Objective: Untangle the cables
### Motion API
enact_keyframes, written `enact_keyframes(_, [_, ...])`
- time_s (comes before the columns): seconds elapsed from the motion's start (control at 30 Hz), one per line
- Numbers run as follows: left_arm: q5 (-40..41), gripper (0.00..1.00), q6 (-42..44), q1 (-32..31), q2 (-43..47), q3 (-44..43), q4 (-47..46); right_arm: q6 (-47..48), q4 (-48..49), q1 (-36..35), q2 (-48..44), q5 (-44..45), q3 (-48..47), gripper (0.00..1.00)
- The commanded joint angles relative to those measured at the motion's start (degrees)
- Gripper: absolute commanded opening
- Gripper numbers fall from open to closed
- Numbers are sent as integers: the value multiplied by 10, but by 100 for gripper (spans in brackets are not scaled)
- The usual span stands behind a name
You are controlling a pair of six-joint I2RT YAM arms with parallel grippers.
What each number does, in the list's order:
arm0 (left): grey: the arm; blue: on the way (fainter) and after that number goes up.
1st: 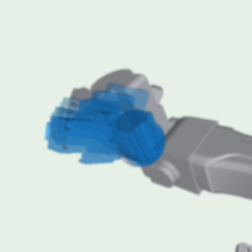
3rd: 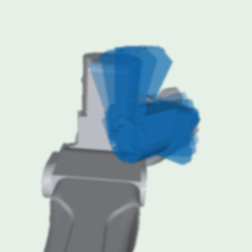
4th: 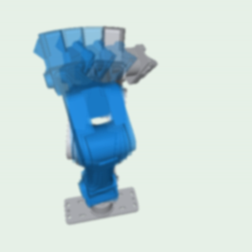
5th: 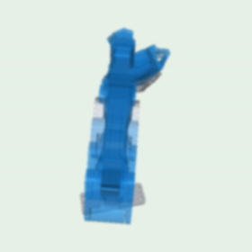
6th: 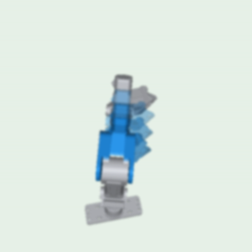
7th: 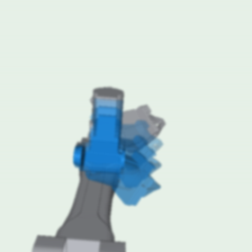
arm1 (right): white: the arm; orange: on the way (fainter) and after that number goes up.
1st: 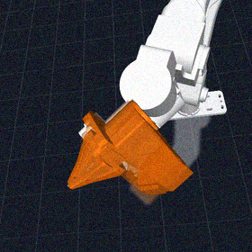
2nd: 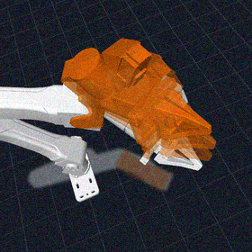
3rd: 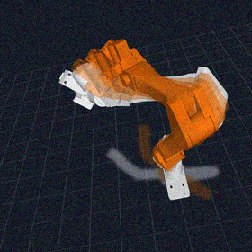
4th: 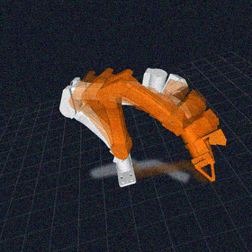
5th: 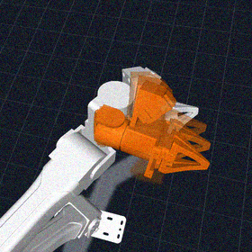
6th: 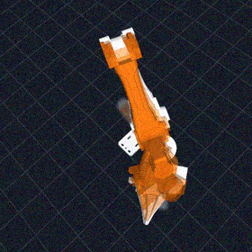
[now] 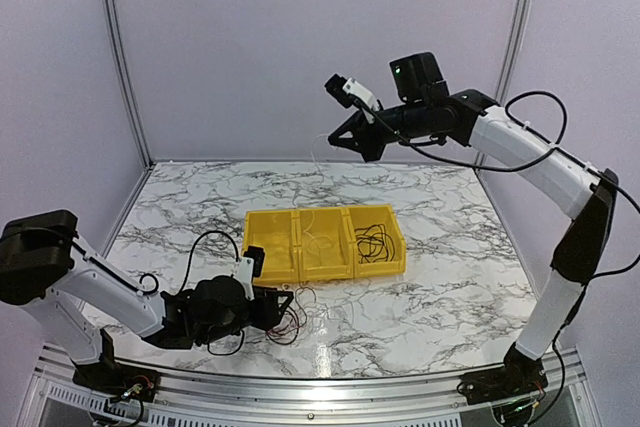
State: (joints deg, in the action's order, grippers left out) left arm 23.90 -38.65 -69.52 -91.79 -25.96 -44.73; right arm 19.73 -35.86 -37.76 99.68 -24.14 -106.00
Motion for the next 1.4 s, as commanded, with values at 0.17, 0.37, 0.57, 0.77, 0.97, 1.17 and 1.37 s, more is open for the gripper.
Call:
enact_keyframes(0.17, [25, 46, -11, 2, 28, 23, 6, 29, 49, -2, 14, 35, 136, 0])
enact_keyframes(0.37, [27, 47, -11, 2, 27, 22, 6, 44, 10, -18, 86, 37, 142, 0])
enact_keyframes(0.57, [31, 47, -15, 2, 45, 31, 6, 55, 11, -48, 147, 97, 134, 0])
enact_keyframes(0.77, [42, 48, -16, 2, 81, 46, 12, 73, -24, -53, 156, 116, 113, 12])
enact_keyframes(0.97, [58, 51, -19, 2, 98, 48, 27, 82, -29, -53, 79, 149, 153, 36])
enact_keyframes(1.17, [58, 49, -84, 4, 95, 32, 102, 74, 11, -54, -1, 114, 228, 40])
enact_keyframes(1.37, [8, 48, -212, 10, 68, 27, 117, 93, 81, -71, -44, -14, 340, 33])
